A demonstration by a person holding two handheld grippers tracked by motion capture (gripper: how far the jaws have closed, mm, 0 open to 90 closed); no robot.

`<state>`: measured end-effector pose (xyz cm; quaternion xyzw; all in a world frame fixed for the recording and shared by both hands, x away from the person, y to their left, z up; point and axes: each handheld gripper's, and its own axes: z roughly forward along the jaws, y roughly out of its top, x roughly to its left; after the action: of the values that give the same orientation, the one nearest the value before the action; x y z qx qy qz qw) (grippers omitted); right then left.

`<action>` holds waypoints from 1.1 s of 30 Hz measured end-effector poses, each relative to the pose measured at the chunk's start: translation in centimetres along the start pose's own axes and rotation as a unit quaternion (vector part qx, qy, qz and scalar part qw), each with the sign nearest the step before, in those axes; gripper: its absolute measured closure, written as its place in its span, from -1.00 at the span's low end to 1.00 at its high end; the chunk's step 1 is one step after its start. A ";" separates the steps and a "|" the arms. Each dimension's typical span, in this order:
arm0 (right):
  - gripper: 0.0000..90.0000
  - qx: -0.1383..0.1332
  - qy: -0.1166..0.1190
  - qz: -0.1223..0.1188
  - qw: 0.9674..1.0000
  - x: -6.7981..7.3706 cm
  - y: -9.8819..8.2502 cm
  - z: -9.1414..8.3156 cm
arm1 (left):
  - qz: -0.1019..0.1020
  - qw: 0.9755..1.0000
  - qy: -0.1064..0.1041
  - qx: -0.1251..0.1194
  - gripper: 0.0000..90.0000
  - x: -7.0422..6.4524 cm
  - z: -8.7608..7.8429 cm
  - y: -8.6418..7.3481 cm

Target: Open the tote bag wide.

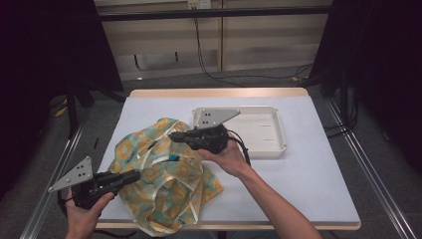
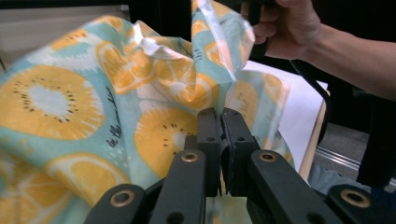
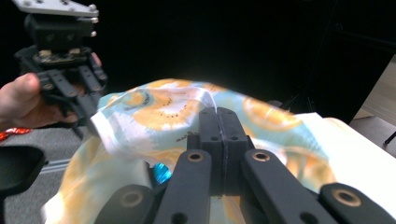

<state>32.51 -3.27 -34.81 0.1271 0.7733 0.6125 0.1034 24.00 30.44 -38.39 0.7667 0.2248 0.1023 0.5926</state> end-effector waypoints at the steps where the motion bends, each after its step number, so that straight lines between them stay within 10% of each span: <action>1: 1.00 -0.002 -0.002 0.001 1.000 -0.3 0.3 0.3 | -0.004 1.000 0.002 -0.004 0.94 0.2 -0.2 0.1; 15: 0.82 0.001 -0.029 0.027 0.999 -4.8 1.5 4.2 | -0.056 0.996 0.061 -0.020 0.99 6.7 -1.4 1.8; 18: 0.24 0.003 -0.040 0.034 0.999 -4.7 0.9 3.8 | -0.072 0.994 0.079 -0.016 0.99 7.9 -1.4 1.7; 23: -0.11 -0.011 -0.051 0.032 0.998 -4.1 0.0 1.7 | -0.092 0.992 0.087 -0.015 1.00 9.0 -1.7 1.1; 33: -0.31 0.017 -0.044 0.021 0.999 -3.0 -2.9 -0.3 | -0.121 0.988 0.100 -0.006 0.99 10.4 -1.9 -1.0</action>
<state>35.05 -5.13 -37.52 0.1717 0.7756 0.5951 0.1220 32.05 37.15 -39.99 0.7160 0.3733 0.1075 0.5800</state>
